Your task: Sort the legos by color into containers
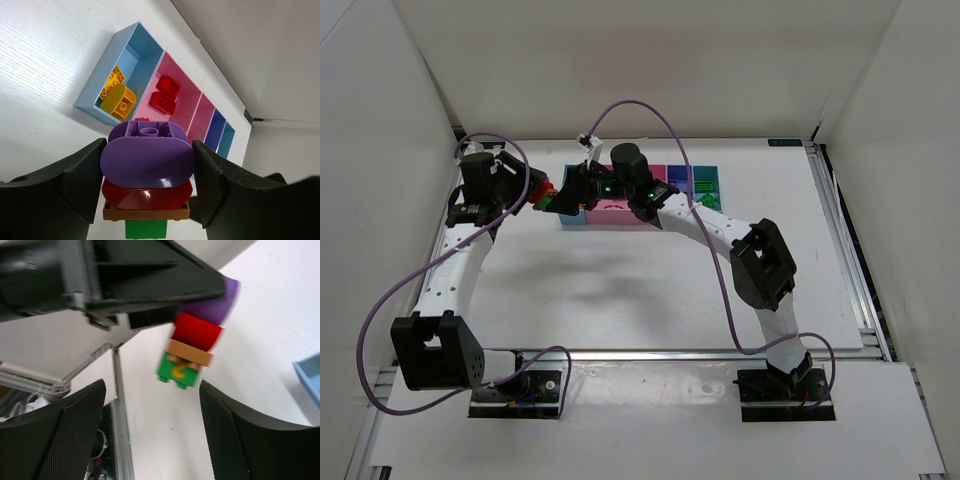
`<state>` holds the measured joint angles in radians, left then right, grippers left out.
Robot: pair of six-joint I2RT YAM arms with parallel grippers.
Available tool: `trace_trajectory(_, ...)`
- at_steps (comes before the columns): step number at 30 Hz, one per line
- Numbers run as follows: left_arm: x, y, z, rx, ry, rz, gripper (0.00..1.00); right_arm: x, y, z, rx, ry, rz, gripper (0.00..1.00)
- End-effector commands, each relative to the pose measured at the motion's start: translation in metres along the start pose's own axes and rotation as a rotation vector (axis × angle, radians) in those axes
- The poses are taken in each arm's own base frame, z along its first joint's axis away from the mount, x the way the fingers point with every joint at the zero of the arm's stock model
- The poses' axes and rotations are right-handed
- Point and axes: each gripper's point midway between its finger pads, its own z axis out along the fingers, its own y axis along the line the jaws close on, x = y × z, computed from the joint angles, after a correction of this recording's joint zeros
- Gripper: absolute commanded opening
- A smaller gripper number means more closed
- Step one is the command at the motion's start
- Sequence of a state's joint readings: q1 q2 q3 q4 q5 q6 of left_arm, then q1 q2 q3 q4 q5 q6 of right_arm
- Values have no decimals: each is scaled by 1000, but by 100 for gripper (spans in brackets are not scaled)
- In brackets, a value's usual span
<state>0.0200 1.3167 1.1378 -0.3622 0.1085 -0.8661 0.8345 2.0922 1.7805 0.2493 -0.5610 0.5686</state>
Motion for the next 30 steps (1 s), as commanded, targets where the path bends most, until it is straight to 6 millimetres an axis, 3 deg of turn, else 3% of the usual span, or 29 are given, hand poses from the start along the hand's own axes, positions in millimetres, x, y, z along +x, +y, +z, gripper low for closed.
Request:
trace_trajectory(1,-14,-9,-20,45,-42,-11,15,-27,7,-9,62,-57,-86,79)
trace_trajectory(11,-8,-9,-21,57,-12,-39,15,-20,-8,2,71,-39,-94,80)
trace_trajectory(18,-6,-8,-21,60,-9,-32,15,-25,3,10,18,-45,-96,81)
trace_trajectory(30,-7,-14,-22,111,-17,35,15,-13,-4,18,21,5,-35,76)
